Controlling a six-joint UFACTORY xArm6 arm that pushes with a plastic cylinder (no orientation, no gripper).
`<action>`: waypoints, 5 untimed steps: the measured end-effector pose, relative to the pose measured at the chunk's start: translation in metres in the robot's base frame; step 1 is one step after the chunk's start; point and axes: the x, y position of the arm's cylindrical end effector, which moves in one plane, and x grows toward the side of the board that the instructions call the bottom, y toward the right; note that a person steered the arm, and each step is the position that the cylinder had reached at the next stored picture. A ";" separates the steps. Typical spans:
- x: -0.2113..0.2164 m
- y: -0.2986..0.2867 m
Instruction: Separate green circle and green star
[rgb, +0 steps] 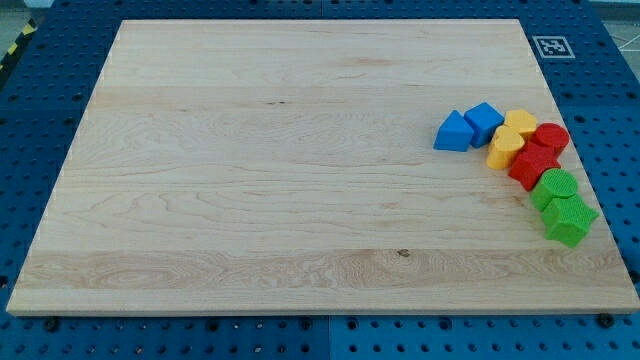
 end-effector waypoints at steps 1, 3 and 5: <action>-0.029 -0.008; -0.036 -0.069; -0.036 -0.124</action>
